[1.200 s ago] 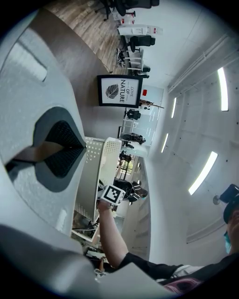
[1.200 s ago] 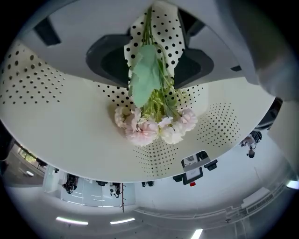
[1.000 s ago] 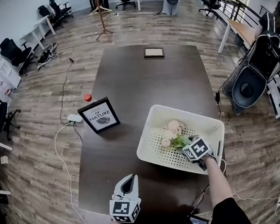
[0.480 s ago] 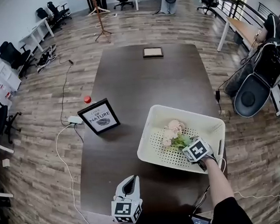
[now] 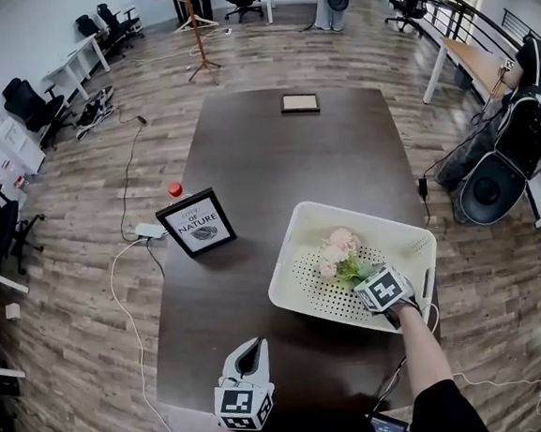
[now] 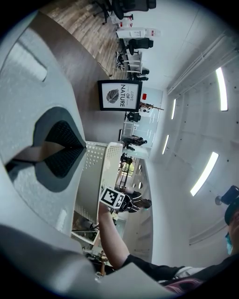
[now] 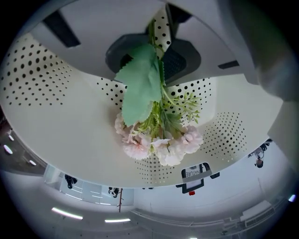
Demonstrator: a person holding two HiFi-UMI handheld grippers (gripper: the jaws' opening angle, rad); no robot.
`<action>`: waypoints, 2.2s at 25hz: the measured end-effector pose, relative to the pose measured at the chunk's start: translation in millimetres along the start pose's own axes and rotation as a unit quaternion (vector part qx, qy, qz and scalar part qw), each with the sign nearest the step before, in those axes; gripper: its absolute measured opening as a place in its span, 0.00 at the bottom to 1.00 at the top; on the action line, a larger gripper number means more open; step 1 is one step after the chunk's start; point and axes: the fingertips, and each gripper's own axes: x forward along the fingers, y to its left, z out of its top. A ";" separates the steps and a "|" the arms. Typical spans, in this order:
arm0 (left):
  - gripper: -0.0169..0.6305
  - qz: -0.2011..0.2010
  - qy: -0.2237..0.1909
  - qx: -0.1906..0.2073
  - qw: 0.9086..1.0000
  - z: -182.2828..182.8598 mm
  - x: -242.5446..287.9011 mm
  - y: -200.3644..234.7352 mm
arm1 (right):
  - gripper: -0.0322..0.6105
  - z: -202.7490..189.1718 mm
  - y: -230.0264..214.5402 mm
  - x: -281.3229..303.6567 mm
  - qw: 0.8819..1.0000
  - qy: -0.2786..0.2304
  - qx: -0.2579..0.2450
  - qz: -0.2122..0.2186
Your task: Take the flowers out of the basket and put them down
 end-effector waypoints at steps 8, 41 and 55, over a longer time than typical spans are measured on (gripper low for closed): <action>0.04 -0.006 -0.005 0.002 1.000 1.6 -1.0 -2.9 | 0.16 29.9 8.3 -29.9 0.999 -0.041 -0.014 0.023; 0.04 -0.037 -0.067 0.005 0.997 18.5 -37.4 -17.2 | 0.15 92.4 48.7 -160.1 0.985 -0.169 -0.002 -0.028; 0.04 -0.035 -0.080 -0.001 0.996 20.0 -57.5 -8.0 | 0.15 104.1 60.5 -202.2 0.972 -0.223 -0.004 -0.074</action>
